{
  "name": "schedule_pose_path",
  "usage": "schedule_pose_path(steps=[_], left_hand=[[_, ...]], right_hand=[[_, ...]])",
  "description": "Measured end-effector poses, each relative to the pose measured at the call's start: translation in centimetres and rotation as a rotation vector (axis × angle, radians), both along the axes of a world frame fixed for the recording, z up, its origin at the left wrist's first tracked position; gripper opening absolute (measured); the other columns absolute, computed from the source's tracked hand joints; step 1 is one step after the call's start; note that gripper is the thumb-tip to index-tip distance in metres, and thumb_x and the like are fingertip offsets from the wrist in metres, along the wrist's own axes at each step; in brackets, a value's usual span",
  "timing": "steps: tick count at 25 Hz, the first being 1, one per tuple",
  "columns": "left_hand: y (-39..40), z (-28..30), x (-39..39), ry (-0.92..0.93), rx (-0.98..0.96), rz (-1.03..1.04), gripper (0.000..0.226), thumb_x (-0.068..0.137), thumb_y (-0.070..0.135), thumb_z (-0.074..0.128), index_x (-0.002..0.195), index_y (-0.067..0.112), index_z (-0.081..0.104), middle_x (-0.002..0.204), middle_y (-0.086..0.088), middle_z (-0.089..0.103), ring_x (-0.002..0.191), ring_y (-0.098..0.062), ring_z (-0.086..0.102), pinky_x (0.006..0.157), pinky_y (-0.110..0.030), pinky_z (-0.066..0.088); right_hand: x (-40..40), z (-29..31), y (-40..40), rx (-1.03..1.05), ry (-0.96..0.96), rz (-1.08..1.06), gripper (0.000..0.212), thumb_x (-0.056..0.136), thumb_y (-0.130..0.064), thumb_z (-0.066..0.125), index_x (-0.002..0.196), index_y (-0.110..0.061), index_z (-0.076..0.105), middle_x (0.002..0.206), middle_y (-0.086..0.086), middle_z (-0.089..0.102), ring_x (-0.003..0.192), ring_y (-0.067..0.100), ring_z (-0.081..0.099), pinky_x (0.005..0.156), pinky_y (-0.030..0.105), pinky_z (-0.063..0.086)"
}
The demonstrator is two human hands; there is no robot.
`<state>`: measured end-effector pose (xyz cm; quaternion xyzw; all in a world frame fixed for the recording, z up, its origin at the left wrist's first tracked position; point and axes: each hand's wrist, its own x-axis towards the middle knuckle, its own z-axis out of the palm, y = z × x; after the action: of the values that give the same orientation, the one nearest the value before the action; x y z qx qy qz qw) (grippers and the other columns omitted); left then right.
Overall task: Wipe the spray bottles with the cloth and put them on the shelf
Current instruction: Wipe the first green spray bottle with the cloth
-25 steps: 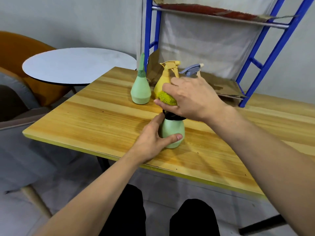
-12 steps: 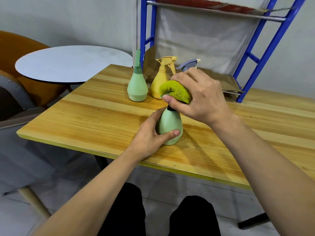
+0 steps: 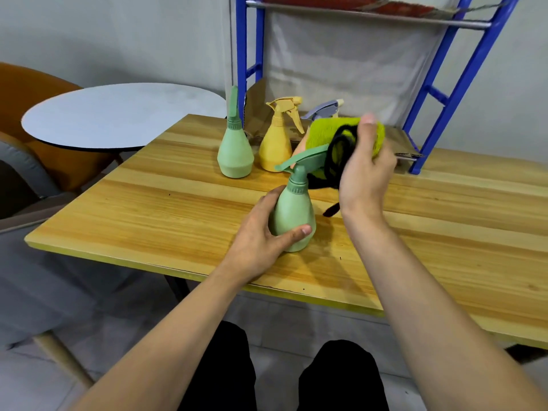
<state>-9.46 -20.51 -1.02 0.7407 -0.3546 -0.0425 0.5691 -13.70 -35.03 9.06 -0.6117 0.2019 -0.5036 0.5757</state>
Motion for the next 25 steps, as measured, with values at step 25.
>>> schedule_pose_path(steps=[25], left_hand=[[1.7, 4.9, 0.9, -0.116, 0.055, -0.049, 0.04, 0.105, 0.031, 0.058, 0.144, 0.021, 0.056, 0.135, 0.008, 0.064, 0.126, -0.002, 0.059, 0.105, -0.029, 0.051]], right_hand=[[-7.9, -7.1, 1.7, -0.142, 0.233, 0.092, 0.032, 0.088, -0.031, 0.074, 0.119, -0.037, 0.07, 0.123, -0.007, 0.067, 0.117, 0.003, 0.061, 0.105, 0.035, 0.05]])
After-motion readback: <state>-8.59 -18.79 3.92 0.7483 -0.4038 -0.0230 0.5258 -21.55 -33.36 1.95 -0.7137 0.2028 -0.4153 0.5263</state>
